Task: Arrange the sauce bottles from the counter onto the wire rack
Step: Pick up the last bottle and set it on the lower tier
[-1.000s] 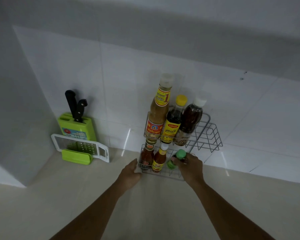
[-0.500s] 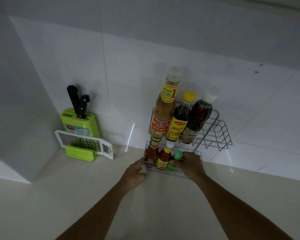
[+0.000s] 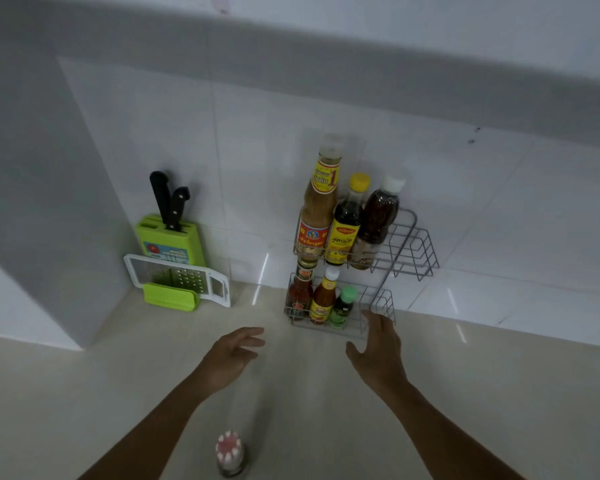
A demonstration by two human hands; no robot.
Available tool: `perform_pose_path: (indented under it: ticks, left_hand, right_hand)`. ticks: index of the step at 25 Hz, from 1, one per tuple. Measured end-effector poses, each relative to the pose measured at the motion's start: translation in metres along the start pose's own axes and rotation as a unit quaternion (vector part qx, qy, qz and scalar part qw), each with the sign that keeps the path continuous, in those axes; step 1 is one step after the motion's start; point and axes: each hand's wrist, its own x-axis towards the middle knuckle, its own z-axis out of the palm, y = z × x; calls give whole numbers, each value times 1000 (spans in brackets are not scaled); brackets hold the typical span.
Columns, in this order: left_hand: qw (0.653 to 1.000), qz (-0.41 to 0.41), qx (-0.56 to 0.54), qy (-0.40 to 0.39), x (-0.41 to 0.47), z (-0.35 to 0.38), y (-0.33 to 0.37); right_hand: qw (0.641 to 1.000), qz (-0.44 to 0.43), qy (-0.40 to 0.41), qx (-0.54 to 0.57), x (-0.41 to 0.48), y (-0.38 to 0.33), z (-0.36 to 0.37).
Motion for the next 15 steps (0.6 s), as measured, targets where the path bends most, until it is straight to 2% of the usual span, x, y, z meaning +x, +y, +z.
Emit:
perform_pose_path:
  ticks: [2, 4, 5, 7, 9, 11, 15]
  left_hand:
    - [998, 12, 52, -43, -30, -12, -14]
    - [987, 43, 118, -96, -59, -25, -34]
    - [977, 50, 168, -121, -77, -29, -41]
    - [963, 7, 224, -151, -111, -29, -45]
    - [964, -21, 215, -157, -136, -18, -41]
    - [976, -27, 166, -139, -151, -2, -48]
    - [995, -27, 86, -43, -170, 35, -47]
  right_hand:
    - [998, -20, -18, 53, -34, -25, -3]
    - [987, -62, -94, 111, -65, -56, -10]
    - [974, -92, -153, 140, -82, -73, -15]
    - [927, -173, -290, 162, -114, -105, -21]
    - [899, -240, -351, 106, -139, -128, -17]
    - [908, -258, -324, 63, -156, -142, -5]
    - [944, -218, -224, 105, -170, -143, 8]
